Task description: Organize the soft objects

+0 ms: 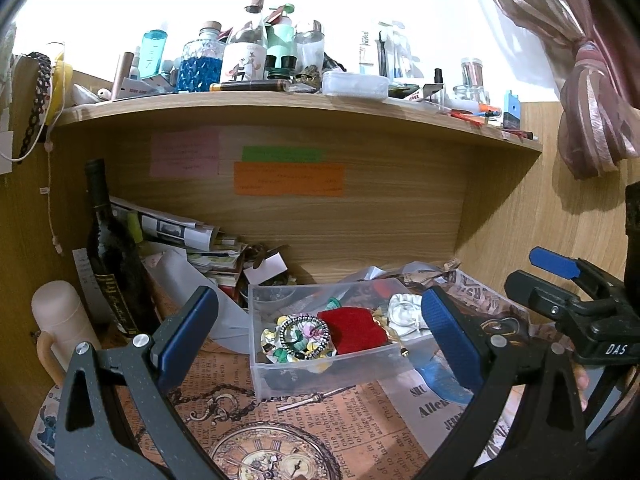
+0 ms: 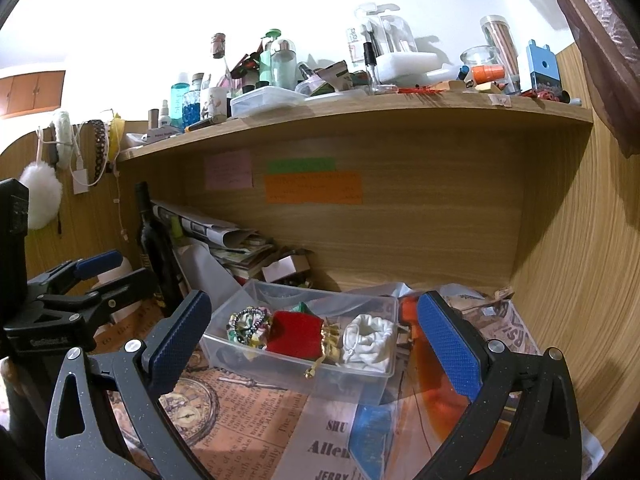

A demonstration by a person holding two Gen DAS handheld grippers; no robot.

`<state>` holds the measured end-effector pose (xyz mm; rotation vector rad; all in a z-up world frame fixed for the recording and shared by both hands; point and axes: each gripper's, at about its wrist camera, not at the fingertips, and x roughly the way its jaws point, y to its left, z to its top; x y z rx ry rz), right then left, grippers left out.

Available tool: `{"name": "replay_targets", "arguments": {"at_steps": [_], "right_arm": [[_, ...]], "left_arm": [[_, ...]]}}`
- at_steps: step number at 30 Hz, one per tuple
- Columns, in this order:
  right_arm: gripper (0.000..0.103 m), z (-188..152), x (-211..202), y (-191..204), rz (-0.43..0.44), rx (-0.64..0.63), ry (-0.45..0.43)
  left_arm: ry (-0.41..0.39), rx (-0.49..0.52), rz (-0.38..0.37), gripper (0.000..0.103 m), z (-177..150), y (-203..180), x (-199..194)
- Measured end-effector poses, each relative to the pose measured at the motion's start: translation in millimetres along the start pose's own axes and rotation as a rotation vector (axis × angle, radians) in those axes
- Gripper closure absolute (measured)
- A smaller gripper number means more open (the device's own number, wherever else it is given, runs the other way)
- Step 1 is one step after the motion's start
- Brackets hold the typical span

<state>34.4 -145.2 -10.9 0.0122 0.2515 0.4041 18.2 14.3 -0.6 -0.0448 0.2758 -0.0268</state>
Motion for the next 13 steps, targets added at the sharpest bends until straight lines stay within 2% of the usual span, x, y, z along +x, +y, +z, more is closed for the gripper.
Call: {"name": "replay_targets", "arguments": {"at_steps": [13], "right_arm": [[0.0,-0.4,5.2,1.3,-0.002,0.004,0.015]], "left_arm": [[0.011,0.003,-0.01,0.0,-2.0,0.5,4.1]]}}
